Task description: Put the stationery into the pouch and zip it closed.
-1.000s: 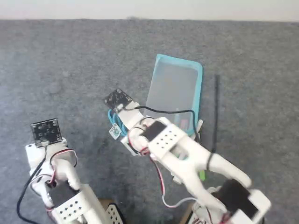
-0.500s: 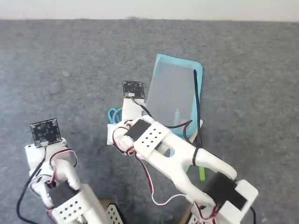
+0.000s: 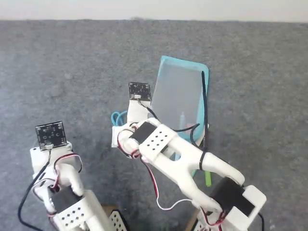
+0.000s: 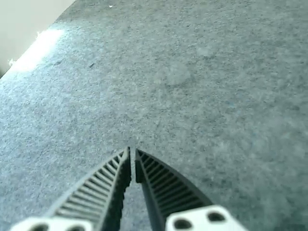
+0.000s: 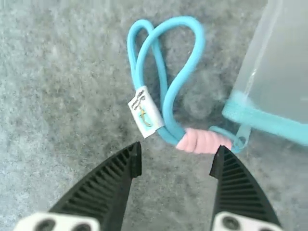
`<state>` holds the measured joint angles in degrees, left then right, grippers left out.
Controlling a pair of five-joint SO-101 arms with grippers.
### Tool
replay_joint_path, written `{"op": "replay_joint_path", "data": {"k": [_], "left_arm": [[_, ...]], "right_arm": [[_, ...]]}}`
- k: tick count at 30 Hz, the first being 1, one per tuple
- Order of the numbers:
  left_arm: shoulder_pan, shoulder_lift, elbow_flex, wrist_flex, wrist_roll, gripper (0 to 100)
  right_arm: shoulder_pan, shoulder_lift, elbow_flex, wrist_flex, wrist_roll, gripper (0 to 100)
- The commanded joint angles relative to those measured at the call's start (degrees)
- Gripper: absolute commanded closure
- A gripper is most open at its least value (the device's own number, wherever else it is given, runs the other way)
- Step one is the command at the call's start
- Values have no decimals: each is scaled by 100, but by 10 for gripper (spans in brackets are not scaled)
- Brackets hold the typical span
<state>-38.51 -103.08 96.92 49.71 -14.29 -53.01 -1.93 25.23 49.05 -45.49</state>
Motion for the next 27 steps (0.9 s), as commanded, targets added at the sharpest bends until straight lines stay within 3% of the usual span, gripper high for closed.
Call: {"op": "replay_joint_path", "data": {"k": [1,3,5,11,19,27], "left_arm": [[18,-149,-57,26,70,988],[18,-149,-57,26,70,988],[18,-149,-57,35,70,988],[26,-149,-57,35,70,988],[26,-149,-57,35,70,988],[26,-149,-57,35,79,988]], "right_arm": [[136,-22,-334,145,2549,757],[136,-22,-290,180,3859,757],[136,13,-220,171,4396,757],[119,549,-281,119,4976,753],[145,1376,-747,110,5222,764],[189,1138,-730,259,5934,915]]}}
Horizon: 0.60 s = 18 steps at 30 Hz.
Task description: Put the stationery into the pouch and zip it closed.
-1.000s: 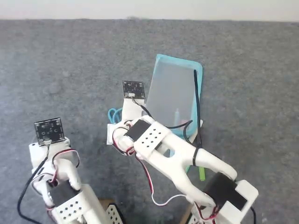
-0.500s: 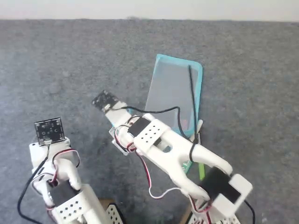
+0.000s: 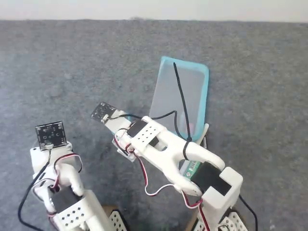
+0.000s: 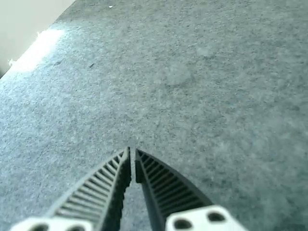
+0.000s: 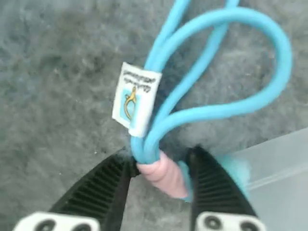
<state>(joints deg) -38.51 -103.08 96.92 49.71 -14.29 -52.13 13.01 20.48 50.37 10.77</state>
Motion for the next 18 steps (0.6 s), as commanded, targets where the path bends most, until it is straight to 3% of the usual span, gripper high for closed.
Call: {"op": "replay_joint_path", "data": {"k": [1,7,12,18], "left_arm": [[26,-149,-57,35,79,988],[26,-149,-57,35,79,988],[35,-149,-57,35,79,988],[35,-149,-57,35,79,988]], "right_arm": [[136,-418,-281,277,387,922],[681,-1042,-308,1174,1187,933],[1112,-1244,-281,1684,2505,930],[1411,-1305,-9,1332,3473,932]]}}
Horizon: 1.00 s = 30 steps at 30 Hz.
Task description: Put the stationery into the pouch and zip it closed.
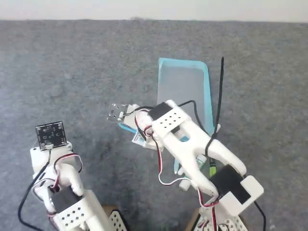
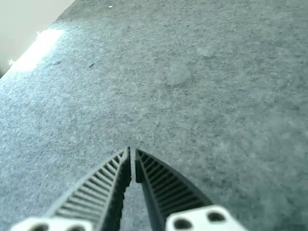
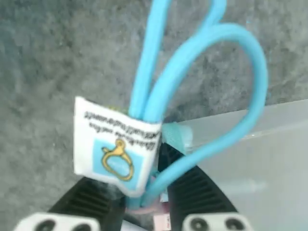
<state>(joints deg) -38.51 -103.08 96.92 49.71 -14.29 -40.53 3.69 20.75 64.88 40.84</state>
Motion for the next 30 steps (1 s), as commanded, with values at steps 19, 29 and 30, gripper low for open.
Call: {"op": "replay_joint_path", "data": {"k": [19,29,30], "left_arm": [[308,-149,-57,44,79,988],[308,-149,-57,79,79,988],[308,-149,-57,79,79,988]], "right_arm": [[549,-752,26,268,484,713],[1051,-2132,501,242,-1327,714],[1200,-2097,519,189,-1530,714]]}}
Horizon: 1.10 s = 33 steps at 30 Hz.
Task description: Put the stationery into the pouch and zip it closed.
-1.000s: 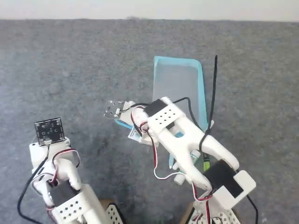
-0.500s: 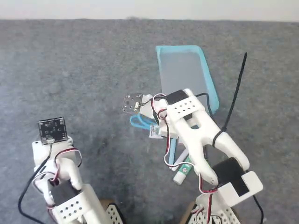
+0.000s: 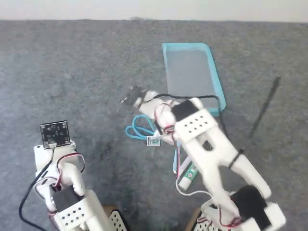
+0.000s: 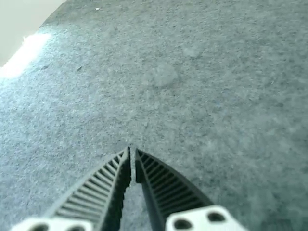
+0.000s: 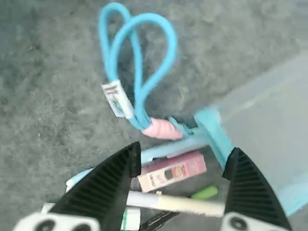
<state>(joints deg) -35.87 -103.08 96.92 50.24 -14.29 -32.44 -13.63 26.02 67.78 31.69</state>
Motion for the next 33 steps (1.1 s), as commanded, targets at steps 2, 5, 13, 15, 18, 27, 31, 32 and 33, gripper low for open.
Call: {"op": "replay_joint_path", "data": {"k": [2,5,13,15,18,27,31,32,33], "left_arm": [[44,-149,-57,26,79,988],[44,-149,-57,26,79,988],[44,-149,-57,26,79,988],[44,-149,-57,26,79,988],[44,-149,-57,26,79,988],[53,-149,-57,26,79,988],[53,-149,-57,26,79,988],[53,-149,-57,26,79,988],[53,-149,-57,26,79,988]], "right_arm": [[673,-163,-35,-189,-914,714],[884,356,-211,-189,-1143,714],[831,1710,-923,-224,-1547,714],[831,2018,-1275,-207,-1749,714],[831,2308,-1741,-163,-2163,714],[119,2413,-2831,945,-4923,714],[-242,2554,-2848,822,-5820,714],[-268,2624,-2848,760,-5890,714],[-295,2721,-2848,708,-5934,714]]}}
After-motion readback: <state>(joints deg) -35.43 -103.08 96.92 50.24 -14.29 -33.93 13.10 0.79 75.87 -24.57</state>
